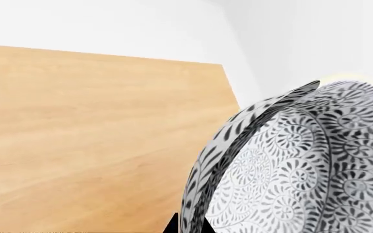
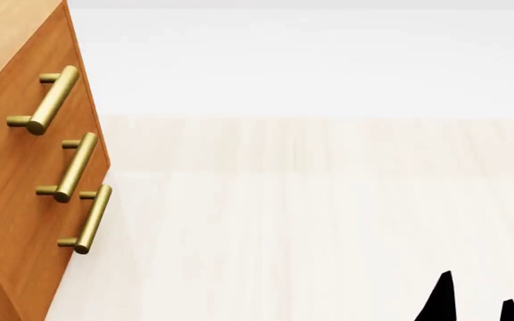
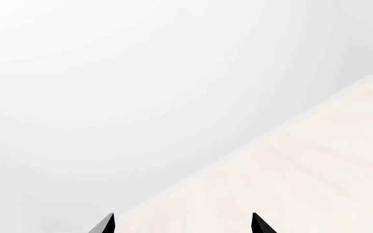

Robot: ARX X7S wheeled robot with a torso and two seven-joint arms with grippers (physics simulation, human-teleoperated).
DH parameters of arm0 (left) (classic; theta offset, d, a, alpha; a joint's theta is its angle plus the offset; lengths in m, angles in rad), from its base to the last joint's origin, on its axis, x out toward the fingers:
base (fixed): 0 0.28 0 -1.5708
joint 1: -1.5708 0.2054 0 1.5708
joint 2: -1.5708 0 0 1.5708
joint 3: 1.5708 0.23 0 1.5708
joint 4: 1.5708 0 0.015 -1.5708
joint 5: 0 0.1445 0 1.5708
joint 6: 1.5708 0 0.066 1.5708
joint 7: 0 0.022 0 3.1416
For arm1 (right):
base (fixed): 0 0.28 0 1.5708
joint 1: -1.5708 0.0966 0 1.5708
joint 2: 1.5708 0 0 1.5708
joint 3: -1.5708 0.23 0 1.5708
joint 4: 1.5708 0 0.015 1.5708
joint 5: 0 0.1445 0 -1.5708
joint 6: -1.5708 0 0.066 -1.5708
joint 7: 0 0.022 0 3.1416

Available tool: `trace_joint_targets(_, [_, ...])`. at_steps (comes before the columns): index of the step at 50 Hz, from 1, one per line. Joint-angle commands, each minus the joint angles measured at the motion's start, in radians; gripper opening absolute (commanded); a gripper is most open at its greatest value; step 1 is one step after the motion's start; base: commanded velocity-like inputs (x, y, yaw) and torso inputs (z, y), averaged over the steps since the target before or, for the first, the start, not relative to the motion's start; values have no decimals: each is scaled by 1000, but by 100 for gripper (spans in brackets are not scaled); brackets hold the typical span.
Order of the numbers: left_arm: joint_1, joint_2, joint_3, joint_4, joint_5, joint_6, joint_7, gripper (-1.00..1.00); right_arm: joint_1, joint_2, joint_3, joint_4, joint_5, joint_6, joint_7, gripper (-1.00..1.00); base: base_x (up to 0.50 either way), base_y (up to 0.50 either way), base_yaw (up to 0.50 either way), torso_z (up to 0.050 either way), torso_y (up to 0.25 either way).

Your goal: Put the bowl on top of the cabinet.

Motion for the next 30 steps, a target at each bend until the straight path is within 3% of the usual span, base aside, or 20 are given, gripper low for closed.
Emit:
trace_joint_targets(1, [33, 5, -26, -36, 16, -3, 8, -100, -6, 1, 5, -4, 2, -2, 2, 100, 0, 0, 0, 0, 10])
trace_joint_targets(30, [65, -23, -60, 0, 53, 43, -9, -100, -12, 0, 14, -8, 2, -1, 5, 100, 0, 0, 0, 0, 0])
